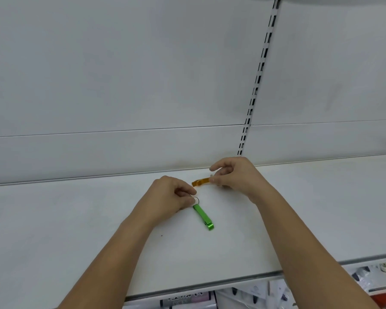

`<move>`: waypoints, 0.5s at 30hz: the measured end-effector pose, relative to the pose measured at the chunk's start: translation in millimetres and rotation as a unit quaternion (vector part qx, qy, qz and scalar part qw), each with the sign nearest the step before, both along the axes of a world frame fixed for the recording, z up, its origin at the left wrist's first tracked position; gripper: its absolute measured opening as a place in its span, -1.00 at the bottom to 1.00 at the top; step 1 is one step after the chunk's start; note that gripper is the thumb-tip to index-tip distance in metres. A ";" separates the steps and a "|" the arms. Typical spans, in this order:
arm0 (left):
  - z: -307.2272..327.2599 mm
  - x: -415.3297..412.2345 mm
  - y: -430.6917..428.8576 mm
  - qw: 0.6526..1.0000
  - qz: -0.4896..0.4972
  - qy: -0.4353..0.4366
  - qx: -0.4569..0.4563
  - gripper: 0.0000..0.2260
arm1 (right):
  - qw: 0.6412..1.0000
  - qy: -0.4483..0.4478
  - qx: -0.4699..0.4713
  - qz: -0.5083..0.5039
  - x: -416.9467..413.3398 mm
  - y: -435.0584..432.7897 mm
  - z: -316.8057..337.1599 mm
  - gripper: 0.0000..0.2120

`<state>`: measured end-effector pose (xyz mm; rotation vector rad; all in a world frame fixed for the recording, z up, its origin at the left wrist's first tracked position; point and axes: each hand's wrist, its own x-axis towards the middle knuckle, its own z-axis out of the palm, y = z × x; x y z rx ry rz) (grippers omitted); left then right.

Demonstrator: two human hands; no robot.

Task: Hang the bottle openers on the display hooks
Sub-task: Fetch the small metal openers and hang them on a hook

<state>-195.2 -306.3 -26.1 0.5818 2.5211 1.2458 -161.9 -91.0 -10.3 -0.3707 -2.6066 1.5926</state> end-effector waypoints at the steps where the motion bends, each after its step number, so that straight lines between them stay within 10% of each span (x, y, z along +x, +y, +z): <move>1: -0.1 -0.4 -0.4 1.000 -0.003 0.002 -0.007 -0.89 | 1.000 -0.011 -0.005 0.009 1.1 0.4 0.9 -0.70; 7: 3.3 4.2 3.5 0.996 -0.015 0.070 -0.061 -0.93 | 0.977 -0.101 0.170 0.081 -2.2 -1.8 12.5 -0.76; 15: 5.9 2.5 -1.7 0.998 -0.014 0.018 0.066 -0.96 | 0.982 -0.074 0.164 0.060 -0.5 1.9 9.6 -0.93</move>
